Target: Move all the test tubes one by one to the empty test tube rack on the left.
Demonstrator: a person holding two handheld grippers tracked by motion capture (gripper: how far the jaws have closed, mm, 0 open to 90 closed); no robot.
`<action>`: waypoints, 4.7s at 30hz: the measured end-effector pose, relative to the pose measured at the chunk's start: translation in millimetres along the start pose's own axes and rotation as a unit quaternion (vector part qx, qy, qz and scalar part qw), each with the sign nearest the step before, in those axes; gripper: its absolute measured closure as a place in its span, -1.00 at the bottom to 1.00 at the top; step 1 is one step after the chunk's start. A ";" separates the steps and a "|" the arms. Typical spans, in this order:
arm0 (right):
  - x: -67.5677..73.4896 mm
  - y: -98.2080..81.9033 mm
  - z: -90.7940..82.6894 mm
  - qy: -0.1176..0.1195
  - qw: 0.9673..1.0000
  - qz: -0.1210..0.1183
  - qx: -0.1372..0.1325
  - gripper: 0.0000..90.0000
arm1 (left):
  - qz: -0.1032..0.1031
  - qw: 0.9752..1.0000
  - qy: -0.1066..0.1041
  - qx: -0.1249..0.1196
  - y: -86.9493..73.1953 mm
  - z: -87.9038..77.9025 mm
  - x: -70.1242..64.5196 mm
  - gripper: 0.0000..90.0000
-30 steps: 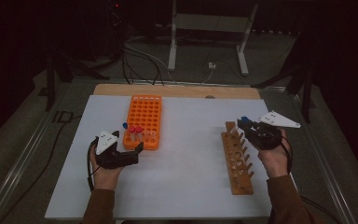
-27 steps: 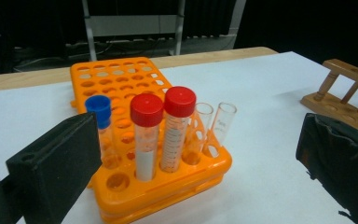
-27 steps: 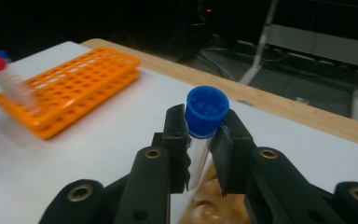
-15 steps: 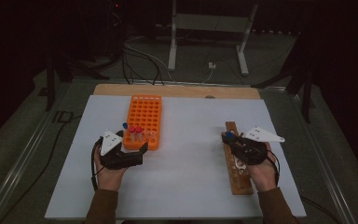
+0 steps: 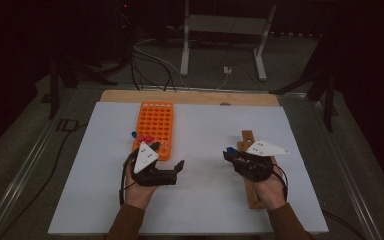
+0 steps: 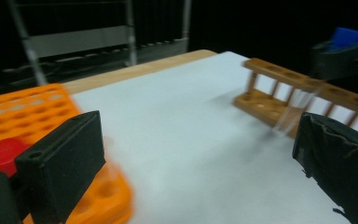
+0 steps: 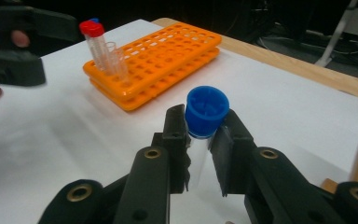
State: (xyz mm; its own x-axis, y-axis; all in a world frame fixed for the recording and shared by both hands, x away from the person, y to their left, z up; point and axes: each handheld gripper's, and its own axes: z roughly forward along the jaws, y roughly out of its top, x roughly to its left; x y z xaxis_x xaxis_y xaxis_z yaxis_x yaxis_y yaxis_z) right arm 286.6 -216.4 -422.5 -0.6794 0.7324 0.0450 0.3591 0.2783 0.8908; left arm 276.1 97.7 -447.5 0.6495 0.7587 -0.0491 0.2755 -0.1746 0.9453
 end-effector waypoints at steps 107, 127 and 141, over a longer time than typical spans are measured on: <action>-14.7 -9.3 -19.5 -0.033 0.996 0.062 -0.051 -1.00 | -0.034 0.984 0.166 0.047 -43.3 -18.0 96.0 0.73; -19.3 -15.3 -22.3 -0.037 0.996 0.064 -0.049 -1.00 | -0.056 0.982 0.155 0.092 -52.3 -18.9 102.3 0.50; -25.4 -29.0 -30.0 -0.053 0.994 0.060 -0.075 -1.00 | -0.075 0.992 0.102 -0.002 -23.5 -78.3 91.3 -0.30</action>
State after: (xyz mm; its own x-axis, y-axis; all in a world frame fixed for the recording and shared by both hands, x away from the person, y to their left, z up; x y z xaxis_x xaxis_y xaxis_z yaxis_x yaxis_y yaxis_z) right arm 274.2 -261.7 -435.9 -0.5638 0.8179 0.1150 0.3295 0.0950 0.9394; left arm 273.4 220.2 -449.0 0.4451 0.8870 -0.1230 0.3541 -0.0482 0.9340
